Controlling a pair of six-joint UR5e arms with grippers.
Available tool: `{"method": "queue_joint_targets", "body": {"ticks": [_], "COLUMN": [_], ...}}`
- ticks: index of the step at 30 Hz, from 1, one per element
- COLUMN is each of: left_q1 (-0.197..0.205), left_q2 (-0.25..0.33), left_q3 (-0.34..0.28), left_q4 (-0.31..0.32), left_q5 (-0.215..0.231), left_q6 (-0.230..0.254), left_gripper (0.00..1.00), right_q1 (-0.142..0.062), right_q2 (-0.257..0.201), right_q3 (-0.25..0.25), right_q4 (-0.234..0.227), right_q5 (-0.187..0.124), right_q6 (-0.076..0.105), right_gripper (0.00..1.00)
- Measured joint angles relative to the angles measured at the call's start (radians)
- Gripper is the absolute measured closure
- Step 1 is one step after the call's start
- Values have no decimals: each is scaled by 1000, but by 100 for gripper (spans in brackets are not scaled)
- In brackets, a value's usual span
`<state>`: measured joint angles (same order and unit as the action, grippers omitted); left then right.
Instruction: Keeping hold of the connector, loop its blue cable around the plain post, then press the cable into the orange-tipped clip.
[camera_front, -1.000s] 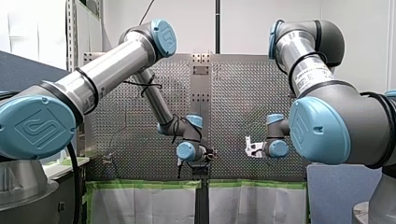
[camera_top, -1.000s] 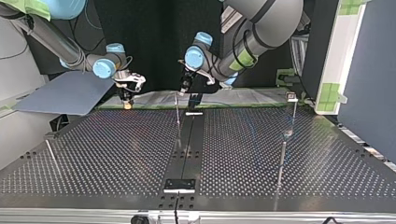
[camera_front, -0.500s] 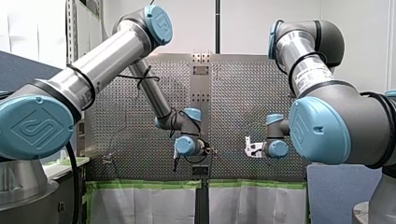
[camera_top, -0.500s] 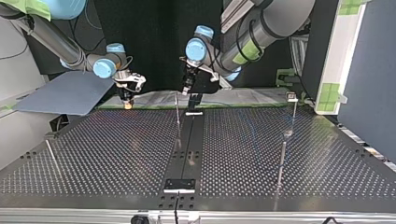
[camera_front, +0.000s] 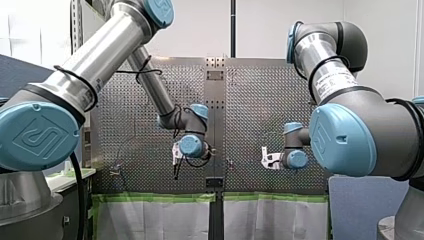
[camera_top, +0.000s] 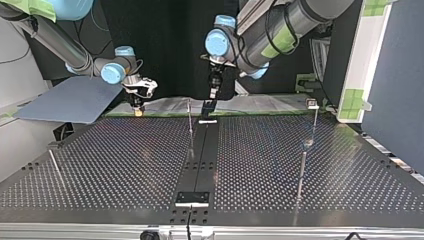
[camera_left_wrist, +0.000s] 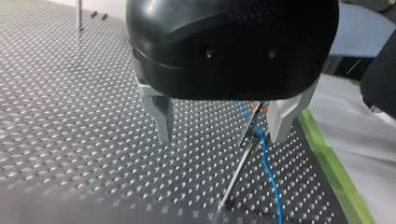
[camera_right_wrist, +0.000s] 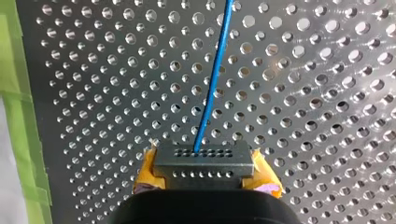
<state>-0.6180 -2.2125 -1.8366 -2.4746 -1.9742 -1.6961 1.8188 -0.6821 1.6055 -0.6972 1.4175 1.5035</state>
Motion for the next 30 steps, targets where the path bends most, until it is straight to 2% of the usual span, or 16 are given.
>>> {"method": "queue_joint_targets", "body": {"ticks": [6,10,15,30], "left_q1": [-6,-12,-17,-30], "left_q2": [57,101,152,302], "left_q3": [-57,-101,-153,-302], "left_q4": [-7,-9,-9,-14], "left_q5": [-43,-59,-57,-56], "left_q6": [-6,-5,-6,-3], "left_gripper": [0,0,0,0], "right_q1": [4,-1,-9,-12], "right_q2": [0,0,0,0], "right_q3": [0,0,0,0], "right_q4": [4,12,22,22], "right_q5": [0,0,0,-16], "right_q6": [9,10,11,13], "right_gripper": [100,100,100,100]}}
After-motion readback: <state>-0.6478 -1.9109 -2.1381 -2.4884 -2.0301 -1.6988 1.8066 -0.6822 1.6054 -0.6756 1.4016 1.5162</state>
